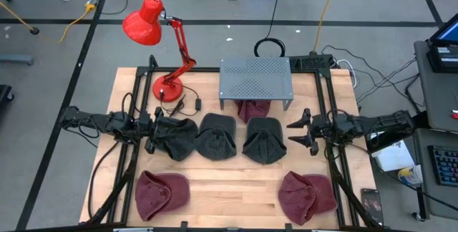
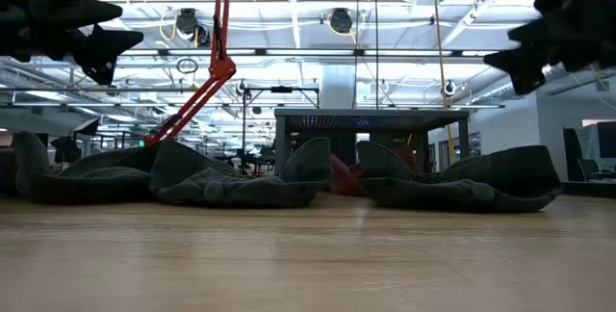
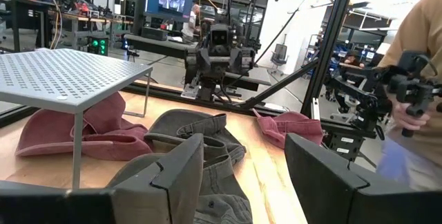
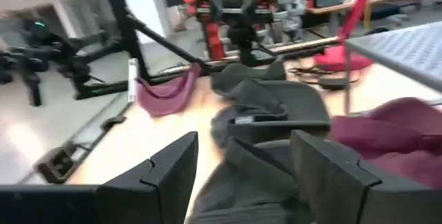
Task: Pick & Place hat
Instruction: Put the bottom right cap on the shelf
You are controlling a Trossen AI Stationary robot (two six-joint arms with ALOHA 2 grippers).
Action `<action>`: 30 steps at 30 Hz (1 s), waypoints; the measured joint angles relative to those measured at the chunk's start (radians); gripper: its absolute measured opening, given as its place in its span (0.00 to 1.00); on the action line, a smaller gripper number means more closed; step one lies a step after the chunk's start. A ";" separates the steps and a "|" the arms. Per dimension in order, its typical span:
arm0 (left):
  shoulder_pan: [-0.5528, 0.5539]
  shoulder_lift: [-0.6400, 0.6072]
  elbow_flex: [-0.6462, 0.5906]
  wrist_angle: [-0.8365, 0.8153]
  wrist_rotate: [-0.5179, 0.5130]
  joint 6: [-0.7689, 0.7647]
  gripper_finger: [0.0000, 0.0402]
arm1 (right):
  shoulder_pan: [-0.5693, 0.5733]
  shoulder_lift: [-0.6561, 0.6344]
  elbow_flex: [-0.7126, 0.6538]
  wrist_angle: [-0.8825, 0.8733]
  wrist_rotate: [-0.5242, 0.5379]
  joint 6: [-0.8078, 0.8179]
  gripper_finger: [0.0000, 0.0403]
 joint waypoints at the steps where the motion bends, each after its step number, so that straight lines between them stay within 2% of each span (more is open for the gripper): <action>1: 0.000 0.000 0.000 0.000 0.000 0.000 0.52 | 0.000 0.024 0.039 -0.026 0.012 0.000 0.56; 5: 0.000 0.000 0.000 0.000 0.000 0.000 0.52 | 0.000 0.164 0.214 -0.205 0.064 0.007 0.56; 9: 0.000 0.000 0.000 0.000 0.000 0.000 0.52 | 0.000 0.356 0.444 -0.430 0.113 0.010 0.56; 18: 0.000 0.000 0.000 0.000 0.000 0.000 0.52 | 0.000 0.828 0.955 -1.021 0.104 0.198 0.56; 24: 0.000 0.000 0.000 0.000 0.000 0.000 0.52 | 0.000 1.070 1.219 -1.301 -0.047 0.302 0.56; 30: 0.000 0.000 0.000 0.000 0.000 0.000 0.52 | 0.000 1.202 1.364 -1.398 -0.227 0.386 0.56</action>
